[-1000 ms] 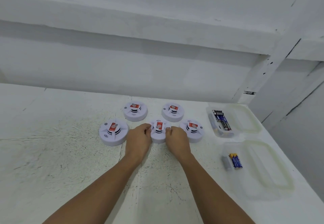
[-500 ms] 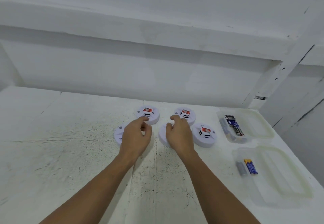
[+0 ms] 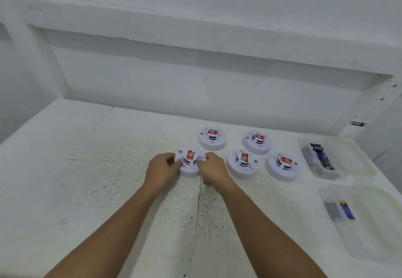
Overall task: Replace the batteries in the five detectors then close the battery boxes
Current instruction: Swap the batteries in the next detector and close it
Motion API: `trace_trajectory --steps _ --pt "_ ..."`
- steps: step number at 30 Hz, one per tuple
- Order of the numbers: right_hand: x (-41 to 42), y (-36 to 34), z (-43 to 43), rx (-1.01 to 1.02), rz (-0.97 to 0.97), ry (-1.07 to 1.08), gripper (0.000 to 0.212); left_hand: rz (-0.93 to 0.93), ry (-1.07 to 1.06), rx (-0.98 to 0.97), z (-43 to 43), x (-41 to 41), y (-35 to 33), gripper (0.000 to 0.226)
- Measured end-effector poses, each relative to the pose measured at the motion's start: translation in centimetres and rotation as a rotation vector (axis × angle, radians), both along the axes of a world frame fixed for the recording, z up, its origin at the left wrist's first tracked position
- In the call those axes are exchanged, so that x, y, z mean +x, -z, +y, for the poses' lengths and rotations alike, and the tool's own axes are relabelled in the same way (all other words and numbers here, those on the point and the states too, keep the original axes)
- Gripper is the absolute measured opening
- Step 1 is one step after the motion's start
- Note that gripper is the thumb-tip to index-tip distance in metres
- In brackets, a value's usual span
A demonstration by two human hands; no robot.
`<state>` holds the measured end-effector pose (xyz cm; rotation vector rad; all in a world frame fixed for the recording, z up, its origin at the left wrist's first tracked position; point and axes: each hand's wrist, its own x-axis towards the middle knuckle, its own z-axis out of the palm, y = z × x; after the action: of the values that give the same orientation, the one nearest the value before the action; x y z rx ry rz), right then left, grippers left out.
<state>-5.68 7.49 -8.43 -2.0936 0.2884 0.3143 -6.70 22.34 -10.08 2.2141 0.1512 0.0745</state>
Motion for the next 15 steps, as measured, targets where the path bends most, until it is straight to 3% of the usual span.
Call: trace_trajectory --steps 2,8,13,15 --pt "-0.6 -0.6 0.0 0.107 0.009 0.034 0.023 -0.004 0.007 -0.056 0.1 -0.4 -0.4 0.015" --pt "-2.2 -1.5 -2.1 0.472 0.033 0.179 0.026 -0.112 -0.064 -0.179 -1.0 -1.9 -1.0 0.037" --pt "-4.5 -1.5 -5.0 0.515 -0.085 0.311 0.02 -0.126 -0.012 -0.385 -4.5 -4.0 -1.9 0.022" --pt "-5.7 -1.4 -6.2 0.452 -0.163 0.349 0.024 -0.105 0.025 -0.423 -5.9 -4.6 -1.9 0.029"
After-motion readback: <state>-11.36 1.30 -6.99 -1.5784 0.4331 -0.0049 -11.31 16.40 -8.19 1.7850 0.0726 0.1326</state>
